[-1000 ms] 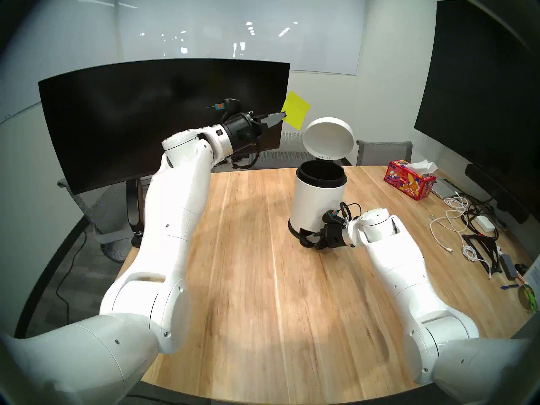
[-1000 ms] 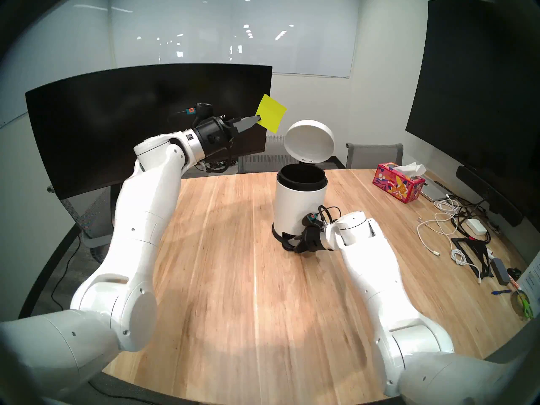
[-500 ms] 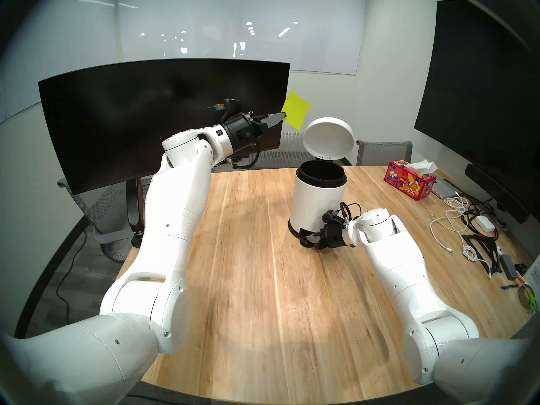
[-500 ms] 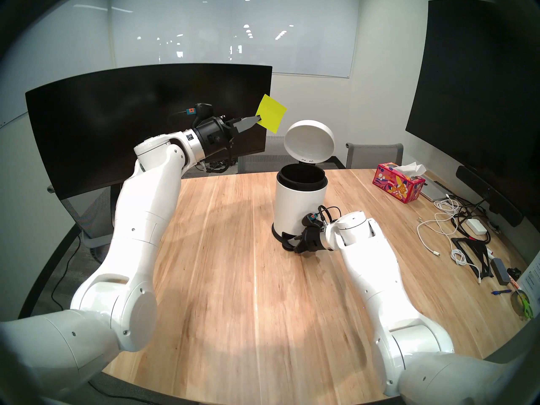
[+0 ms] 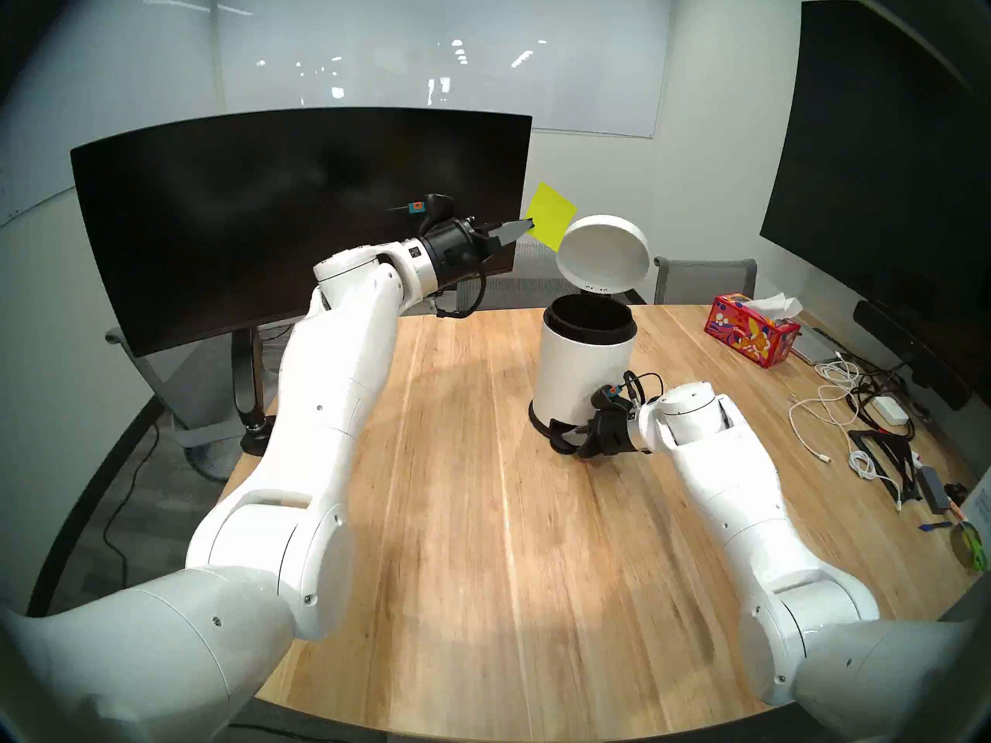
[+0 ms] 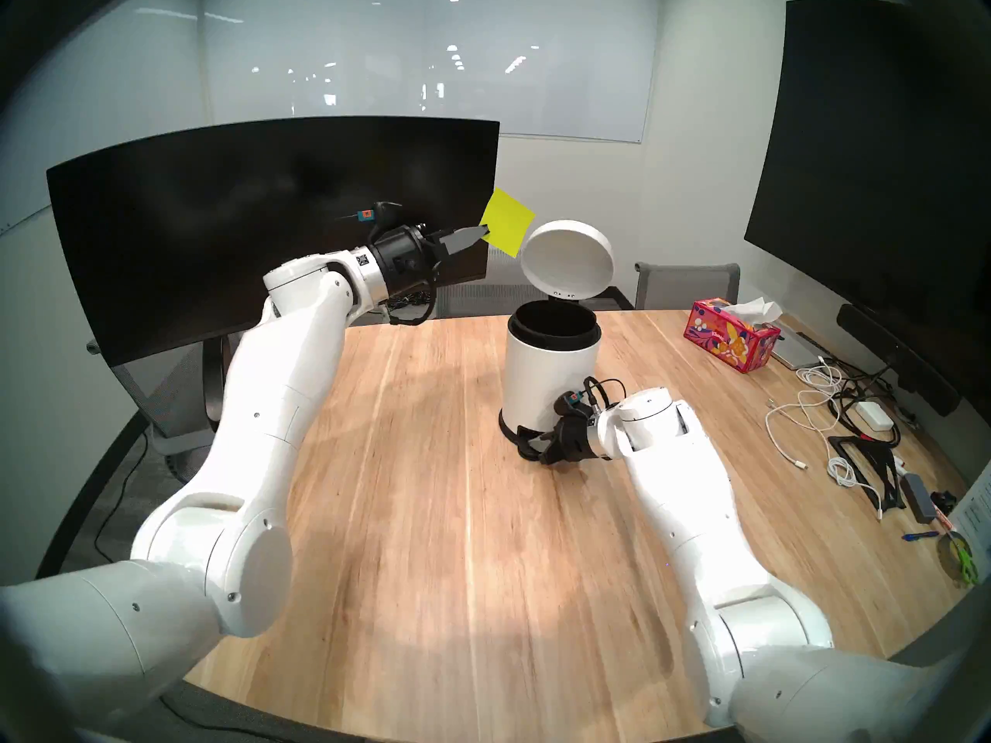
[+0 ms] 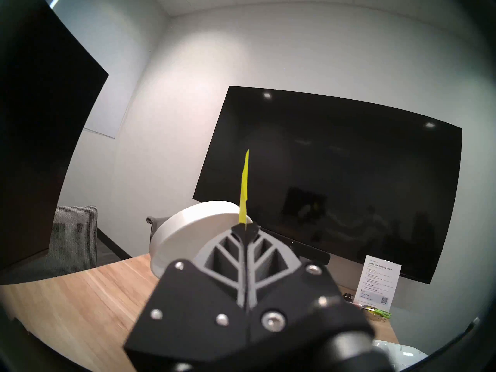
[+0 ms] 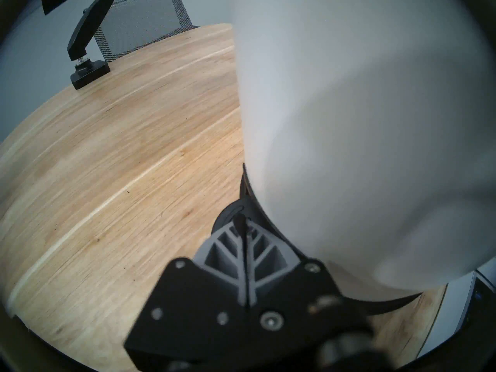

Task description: Peel the sticky note off the monitor, open the trash can lid and drop the sticker into the trash can

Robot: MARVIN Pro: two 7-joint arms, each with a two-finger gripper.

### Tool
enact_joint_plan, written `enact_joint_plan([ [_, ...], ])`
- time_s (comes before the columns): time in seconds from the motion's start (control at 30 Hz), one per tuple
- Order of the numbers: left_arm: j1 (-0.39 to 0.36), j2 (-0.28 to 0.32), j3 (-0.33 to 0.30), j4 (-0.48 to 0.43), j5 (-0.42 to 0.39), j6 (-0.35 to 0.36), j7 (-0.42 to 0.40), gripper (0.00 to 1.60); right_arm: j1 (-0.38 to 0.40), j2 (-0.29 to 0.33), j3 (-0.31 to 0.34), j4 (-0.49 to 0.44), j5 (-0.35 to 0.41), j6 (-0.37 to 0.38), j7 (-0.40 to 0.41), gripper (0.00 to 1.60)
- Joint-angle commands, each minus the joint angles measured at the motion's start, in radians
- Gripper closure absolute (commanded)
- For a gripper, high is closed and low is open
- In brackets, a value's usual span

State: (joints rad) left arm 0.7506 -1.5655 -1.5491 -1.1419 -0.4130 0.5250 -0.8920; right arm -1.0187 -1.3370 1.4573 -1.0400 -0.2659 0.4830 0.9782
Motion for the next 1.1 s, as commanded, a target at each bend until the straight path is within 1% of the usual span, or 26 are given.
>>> enact_joint_plan([
  [0.0, -0.06, -0.023, 0.014, 0.016, -0.008, -0.013, -0.018, 1.6, -0.004, 0.006, 0.001, 0.002, -0.003, 0.0, -0.003, 1.6],
  [0.33, -0.08, -0.025, 0.035, 0.071, -0.009, -0.026, -0.046, 1.6, -0.004, 0.006, 0.001, 0.002, -0.003, 0.0, -0.003, 1.6],
  [0.53, -0.105, -0.024, 0.055, 0.126, -0.004, -0.037, -0.068, 1.6, -0.004, 0.006, 0.001, 0.002, -0.003, 0.0, -0.003, 1.6],
  [0.77, -0.169, -0.027, 0.08, 0.254, 0.008, -0.074, -0.087, 1.6, -0.004, 0.006, 0.001, 0.002, -0.003, 0.0, -0.003, 1.6],
  [1.07, -0.247, -0.04, 0.101, 0.394, 0.016, -0.108, -0.094, 1.6, -0.004, 0.006, 0.001, 0.002, -0.003, 0.0, -0.002, 1.6],
])
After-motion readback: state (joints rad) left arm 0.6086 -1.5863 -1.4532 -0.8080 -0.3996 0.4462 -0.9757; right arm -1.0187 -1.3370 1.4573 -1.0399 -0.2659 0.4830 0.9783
